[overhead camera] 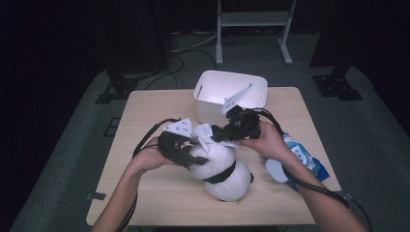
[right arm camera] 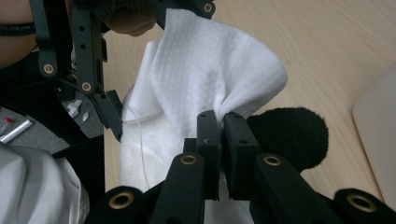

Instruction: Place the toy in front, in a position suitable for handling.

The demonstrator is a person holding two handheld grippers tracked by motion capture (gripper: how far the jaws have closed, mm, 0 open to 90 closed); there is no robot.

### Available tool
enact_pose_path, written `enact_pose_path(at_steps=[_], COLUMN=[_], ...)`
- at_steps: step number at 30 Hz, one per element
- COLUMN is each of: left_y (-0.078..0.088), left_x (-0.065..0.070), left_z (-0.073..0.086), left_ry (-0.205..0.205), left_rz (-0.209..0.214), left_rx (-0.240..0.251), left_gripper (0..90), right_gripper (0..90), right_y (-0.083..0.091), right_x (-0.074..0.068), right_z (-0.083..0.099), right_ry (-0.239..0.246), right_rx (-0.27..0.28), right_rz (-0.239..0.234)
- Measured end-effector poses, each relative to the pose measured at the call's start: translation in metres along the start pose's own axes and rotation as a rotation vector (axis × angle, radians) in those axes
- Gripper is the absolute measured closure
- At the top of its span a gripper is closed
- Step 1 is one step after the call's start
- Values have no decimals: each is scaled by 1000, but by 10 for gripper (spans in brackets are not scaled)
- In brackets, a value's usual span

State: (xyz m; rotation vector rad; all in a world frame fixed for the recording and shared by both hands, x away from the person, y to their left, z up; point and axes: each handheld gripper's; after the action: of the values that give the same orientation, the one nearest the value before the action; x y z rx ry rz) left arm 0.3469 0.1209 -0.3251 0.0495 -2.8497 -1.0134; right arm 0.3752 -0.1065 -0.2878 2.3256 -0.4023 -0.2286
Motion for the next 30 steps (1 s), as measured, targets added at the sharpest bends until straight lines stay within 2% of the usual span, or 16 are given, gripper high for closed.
enact_pose_path(at_steps=[3,6,7,9,12,14,15,16,17,20,24,30], left_y=[-3,-4,-5,-7,-9,-12,-12,-12,-14,-13,-10,-5], left_x=[2,3,2,2,1,-2,-3,-3,-4,-3,-4,-6], left_z=[-3,-5,-5,-3,-1,2,5,5,5,4,5,9], left_ry=[26,29,47,52,65,77,76,76,71,76,71,94], left_rz=[6,12,17,29,22,30,53,53,64,57,35,3], left_rx=[31,46,59,70,72,80,116,116,136,156,152,147], left_gripper=[273,219,194,167,102,97,92,91,88,81,62,48], right_gripper=[851,851,850,850,850,850,851,851,850,851,850,850], right_y=[5,13,15,20,25,30,34,34,37,41,46,49], right_x=[0,1,0,1,1,2,4,4,4,4,5,7], right_z=[8,16,18,23,29,35,41,41,46,53,60,68], right_ry=[-10,-16,-19,-19,-33,-44,-52,-52,-68,-78,-88,-101], right_rx=[8,17,20,29,37,43,51,51,65,77,85,93], right_rz=[5,11,17,22,22,31,32,32,31,33,37,41])
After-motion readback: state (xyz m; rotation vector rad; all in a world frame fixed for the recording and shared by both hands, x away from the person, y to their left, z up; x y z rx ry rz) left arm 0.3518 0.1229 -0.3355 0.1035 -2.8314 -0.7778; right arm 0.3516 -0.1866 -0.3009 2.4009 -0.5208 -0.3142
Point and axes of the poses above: each handheld gripper's, and its own axes: y roughly backward along the jaws, z roughly out of its underside, x roughly to its right, and after that the axes turned 7 degrees about z, right-handed
